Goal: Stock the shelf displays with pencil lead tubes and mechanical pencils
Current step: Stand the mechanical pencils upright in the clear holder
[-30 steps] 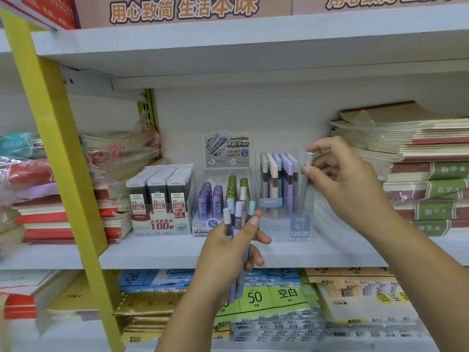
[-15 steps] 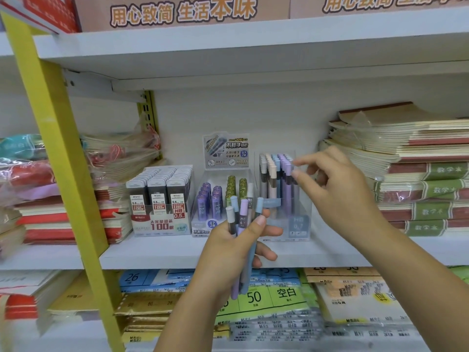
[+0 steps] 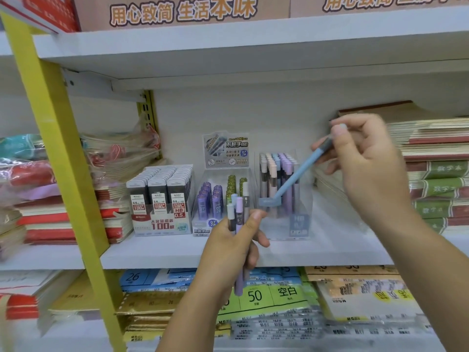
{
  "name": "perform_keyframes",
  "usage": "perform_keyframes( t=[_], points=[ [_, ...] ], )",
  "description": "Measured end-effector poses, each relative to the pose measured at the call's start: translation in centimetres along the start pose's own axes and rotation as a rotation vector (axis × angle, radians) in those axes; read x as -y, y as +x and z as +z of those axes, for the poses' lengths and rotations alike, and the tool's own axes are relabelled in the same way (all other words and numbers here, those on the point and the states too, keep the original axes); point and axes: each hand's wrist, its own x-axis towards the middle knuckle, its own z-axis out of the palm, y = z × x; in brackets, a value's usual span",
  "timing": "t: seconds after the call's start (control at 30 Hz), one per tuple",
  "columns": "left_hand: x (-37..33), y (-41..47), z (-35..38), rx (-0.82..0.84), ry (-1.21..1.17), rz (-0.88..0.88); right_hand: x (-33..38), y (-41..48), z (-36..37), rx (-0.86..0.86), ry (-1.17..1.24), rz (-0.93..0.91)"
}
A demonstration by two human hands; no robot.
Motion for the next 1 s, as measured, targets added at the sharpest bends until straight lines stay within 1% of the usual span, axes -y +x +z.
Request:
perform_keyframes(
  t=[0.07, 0.13, 0.27, 0.5, 0.73, 0.87, 0.93, 1.0],
  points=[
    [0.2, 0.2, -0.2, -0.029, -0.028, 0.0, 0.0, 0.1, -0.2, -0.03, -0.073, -0.141],
    [0.3, 0.3, -0.3, -0.03, -0.064, -0.011, -0.4, 0.0, 0.1, 0.009, -0.167, -0.196],
    [0.4, 0.3, -0.4, 0.008, -0.089, -0.028, -1.9, -0.7, 1.2, 0.119, -0.316, -0.178],
    [0.6, 0.5, -0.5, 0.045, -0.111, -0.065, -3.2, -0.8, 1.9, 0.189, -0.389, -0.141],
    [0.6, 0.2, -0.8, 0.059, -0.079, -0.027, -3.5, -0.7, 2.2, 0.159, -0.401, -0.166],
    [0.7, 0.1, -0.9, 0.046, -0.061, -0.019, -4.9, -0.4, 2.6, 0.107, -0.623, -0.265],
    [0.7, 0.1, -1.0, 0.023, -0.057, -0.017, -5.5, -0.3, 2.7, 0.102, -0.701, -0.247],
    [0.6, 0.1, -1.1, 0.001, -0.06, -0.015, -6.2, -0.4, 2.9, 0.14, -0.742, -0.199]
  ],
)
